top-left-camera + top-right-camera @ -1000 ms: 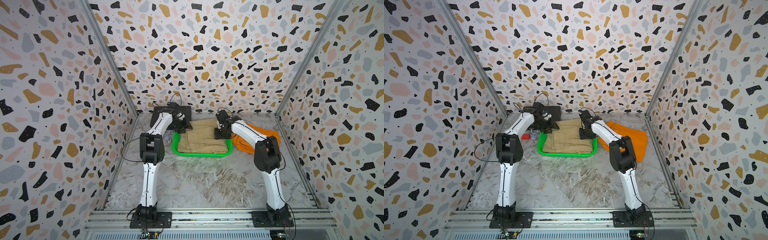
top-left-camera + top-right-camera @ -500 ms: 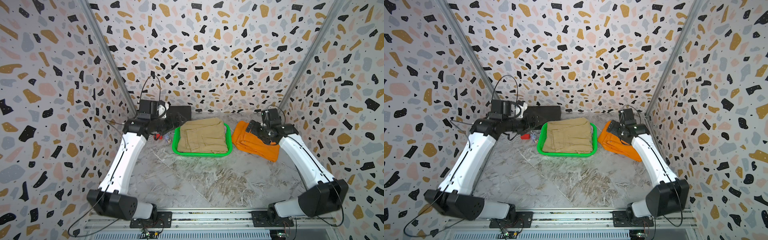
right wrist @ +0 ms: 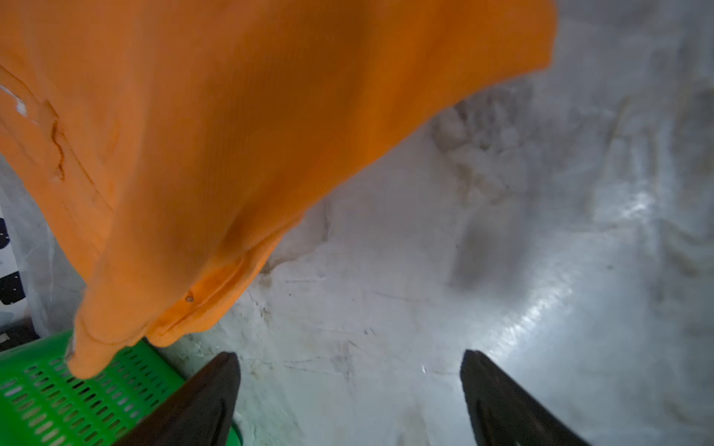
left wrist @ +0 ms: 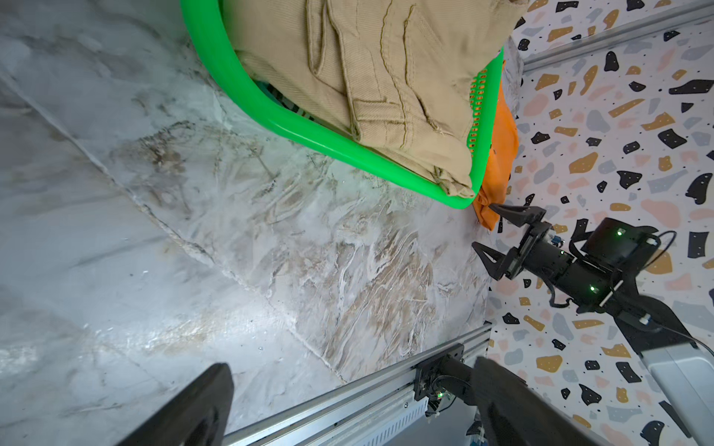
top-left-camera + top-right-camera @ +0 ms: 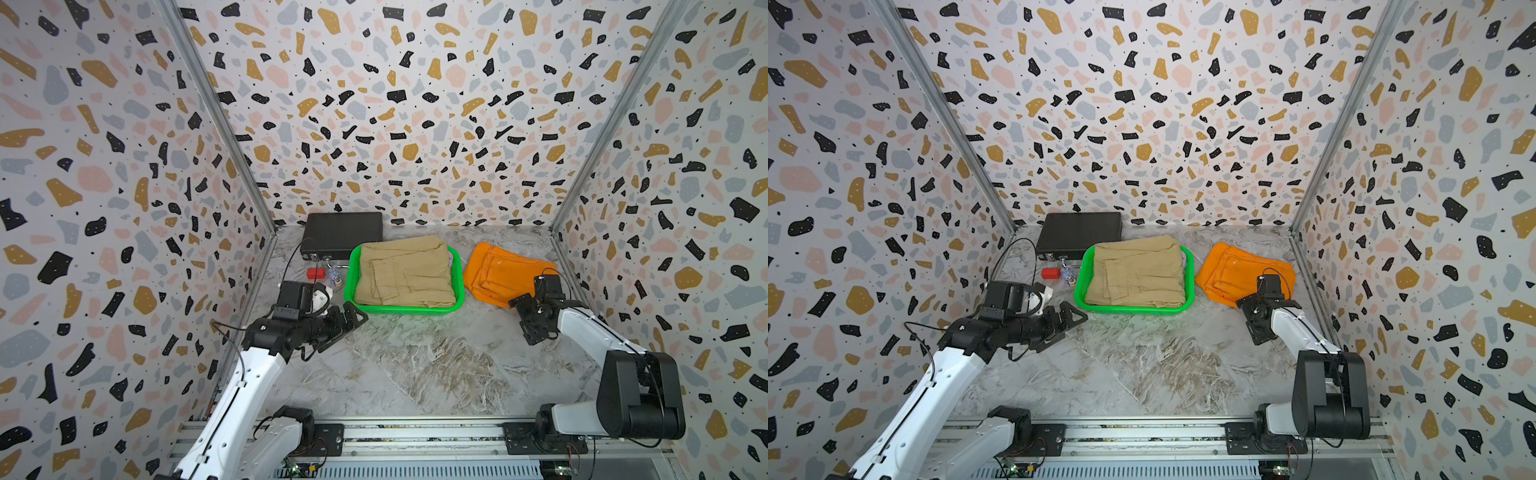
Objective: Put the folded long pants in the basket
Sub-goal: Move the long pant to the center of the board.
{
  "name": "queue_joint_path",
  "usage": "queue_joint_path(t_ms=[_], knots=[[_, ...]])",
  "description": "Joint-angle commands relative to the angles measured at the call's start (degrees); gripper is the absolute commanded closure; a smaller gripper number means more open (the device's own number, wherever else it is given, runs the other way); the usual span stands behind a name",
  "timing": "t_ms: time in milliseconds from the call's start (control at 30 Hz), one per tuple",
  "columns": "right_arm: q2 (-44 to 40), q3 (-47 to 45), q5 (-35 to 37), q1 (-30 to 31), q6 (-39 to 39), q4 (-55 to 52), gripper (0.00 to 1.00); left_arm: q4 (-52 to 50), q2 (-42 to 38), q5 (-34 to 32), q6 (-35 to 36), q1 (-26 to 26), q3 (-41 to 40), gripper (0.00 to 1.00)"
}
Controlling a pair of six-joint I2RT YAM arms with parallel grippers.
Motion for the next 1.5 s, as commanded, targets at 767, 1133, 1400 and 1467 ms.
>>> queue_joint_path(t_ms=[767, 1133, 1400, 1467], knots=[[12.0, 12.4, 5.4, -0.5, -18.3, -22.5, 1.00, -0.3, 2.3, 3.6, 2.5, -0.2, -3.8, 0.00], [-8.6, -2.2, -2.5, -0.4, -20.3, -43.6, 1.00, 1.4, 7.0, 3.5, 0.5, -7.8, -5.9, 0.00], [-15.4, -7.2, -11.1, -0.3, -27.3, -49.0, 1.00, 8.8, 8.7, 0.4, -5.9, -15.6, -6.7, 0.00], [-17.1, -7.5, -12.6, 0.0, -27.7, -50.2, 1.00, 11.1, 9.8, 0.3, -7.6, -17.7, -7.2, 0.01]])
